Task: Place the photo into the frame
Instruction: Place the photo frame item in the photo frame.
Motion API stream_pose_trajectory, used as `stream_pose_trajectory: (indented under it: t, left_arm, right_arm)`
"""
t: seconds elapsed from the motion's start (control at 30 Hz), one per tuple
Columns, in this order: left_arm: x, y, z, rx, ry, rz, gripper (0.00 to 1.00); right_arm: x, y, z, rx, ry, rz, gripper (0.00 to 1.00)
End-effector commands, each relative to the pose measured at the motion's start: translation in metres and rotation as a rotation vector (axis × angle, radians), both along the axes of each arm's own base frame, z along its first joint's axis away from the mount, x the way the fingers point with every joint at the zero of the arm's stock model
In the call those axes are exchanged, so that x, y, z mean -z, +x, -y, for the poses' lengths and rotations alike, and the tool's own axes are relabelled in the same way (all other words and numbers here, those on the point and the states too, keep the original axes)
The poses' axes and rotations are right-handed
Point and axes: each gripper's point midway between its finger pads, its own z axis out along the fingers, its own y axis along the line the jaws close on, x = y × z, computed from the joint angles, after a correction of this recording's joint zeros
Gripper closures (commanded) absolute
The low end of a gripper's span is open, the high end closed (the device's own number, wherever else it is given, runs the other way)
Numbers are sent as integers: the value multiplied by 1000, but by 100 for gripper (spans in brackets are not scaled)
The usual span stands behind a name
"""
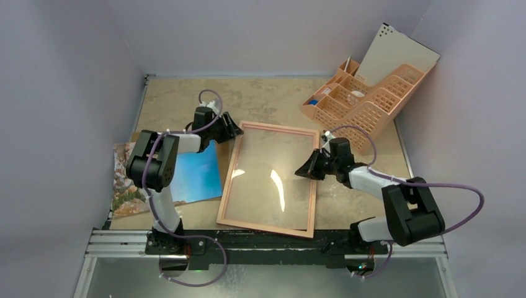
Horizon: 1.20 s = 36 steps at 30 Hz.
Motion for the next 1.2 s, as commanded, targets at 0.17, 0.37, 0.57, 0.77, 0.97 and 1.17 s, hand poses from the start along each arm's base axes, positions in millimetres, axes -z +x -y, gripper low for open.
stream_pose_trajectory:
  t: [0.17, 0.37, 0.57, 0.77, 0.97, 1.17]
  left_arm:
    - [2, 22, 7, 5, 23, 68, 60]
    - [24, 21, 3, -37, 114, 21, 59]
    - [43, 20, -1, -60, 252, -8, 62]
    - [56, 16, -11, -89, 398, -43, 70]
    - [75, 9, -15, -76, 472, -104, 69]
    - [76, 11, -13, -61, 482, -122, 69]
  right_arm:
    - [14, -23, -8, -56, 49, -132, 100]
    - [21, -22, -7, -58, 34, -137, 100]
    - [21, -19, -6, -51, 25, -129, 100]
    - [19, -18, -5, -49, 12, -116, 98]
    - [15, -16, -4, -50, 5, -94, 77]
    - [-7, -5, -6, -25, 36, 5, 63]
